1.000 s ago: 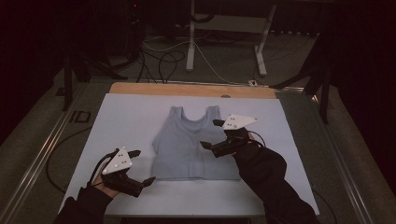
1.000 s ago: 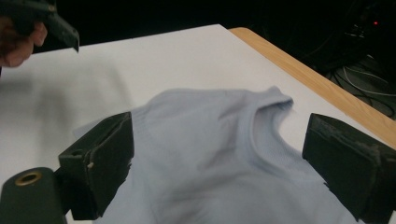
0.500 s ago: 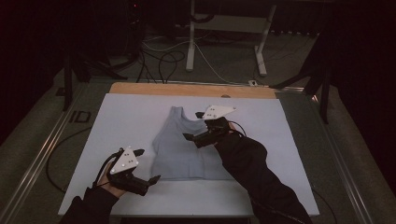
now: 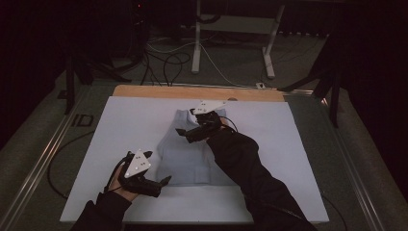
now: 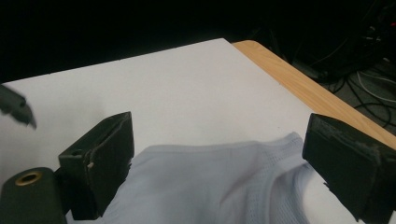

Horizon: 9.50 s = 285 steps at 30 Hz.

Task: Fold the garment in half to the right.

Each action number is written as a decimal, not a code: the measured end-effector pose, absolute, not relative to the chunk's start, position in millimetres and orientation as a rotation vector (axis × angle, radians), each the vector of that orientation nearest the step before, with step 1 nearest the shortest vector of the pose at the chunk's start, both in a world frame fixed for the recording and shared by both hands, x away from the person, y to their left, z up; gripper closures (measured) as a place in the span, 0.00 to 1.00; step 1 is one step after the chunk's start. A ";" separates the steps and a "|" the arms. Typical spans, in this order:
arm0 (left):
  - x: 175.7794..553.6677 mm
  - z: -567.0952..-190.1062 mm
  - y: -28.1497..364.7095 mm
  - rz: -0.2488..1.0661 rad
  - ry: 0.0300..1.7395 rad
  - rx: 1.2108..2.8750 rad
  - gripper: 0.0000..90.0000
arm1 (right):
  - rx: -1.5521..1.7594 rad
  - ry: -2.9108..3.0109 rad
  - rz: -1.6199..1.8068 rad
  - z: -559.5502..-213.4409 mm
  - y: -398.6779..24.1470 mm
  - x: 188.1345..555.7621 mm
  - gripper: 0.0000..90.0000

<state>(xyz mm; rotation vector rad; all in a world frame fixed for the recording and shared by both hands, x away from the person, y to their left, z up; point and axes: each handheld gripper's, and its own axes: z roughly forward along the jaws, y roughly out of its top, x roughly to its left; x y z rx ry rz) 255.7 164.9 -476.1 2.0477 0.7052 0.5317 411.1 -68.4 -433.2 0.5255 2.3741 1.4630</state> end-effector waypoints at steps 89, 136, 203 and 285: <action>280.9 -516.9 155.3 0.310 0.680 2.263 0.97 | 1.076 2.443 1.014 -489.3 -0.1 532.7 0.30; 280.4 -515.1 154.3 0.292 0.670 2.252 0.97 | 0.882 2.508 0.774 -498.4 14.7 542.2 0.95; 289.3 -445.8 75.7 0.306 0.174 2.396 0.97 | 0.848 2.402 1.015 -419.8 -77.4 514.0 0.95; 305.1 -467.5 -50.3 0.093 0.069 2.405 0.35 | 1.056 2.309 1.223 -442.5 -206.7 507.4 0.10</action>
